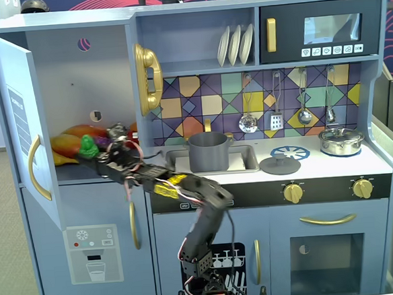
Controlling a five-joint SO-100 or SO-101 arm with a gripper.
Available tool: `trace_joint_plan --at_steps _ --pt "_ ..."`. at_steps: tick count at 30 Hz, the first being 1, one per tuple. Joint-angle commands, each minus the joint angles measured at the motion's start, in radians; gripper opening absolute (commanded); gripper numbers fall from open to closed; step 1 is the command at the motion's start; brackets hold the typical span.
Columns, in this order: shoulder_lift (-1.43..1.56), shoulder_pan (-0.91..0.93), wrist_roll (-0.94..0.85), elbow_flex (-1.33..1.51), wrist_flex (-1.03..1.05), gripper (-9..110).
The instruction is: Pick up the green pineapple from the left cabinet and place it in the gray recipient
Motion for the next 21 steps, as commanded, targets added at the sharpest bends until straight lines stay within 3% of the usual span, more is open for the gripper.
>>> trace_joint_plan --at_steps 1,10,17,21 --pt "0.387 0.023 -0.025 0.138 0.057 0" --pt "0.842 0.359 0.083 0.265 0.178 0" --pt "0.857 0.772 0.357 0.17 0.328 0" --pt "0.739 0.897 0.393 0.064 0.419 0"
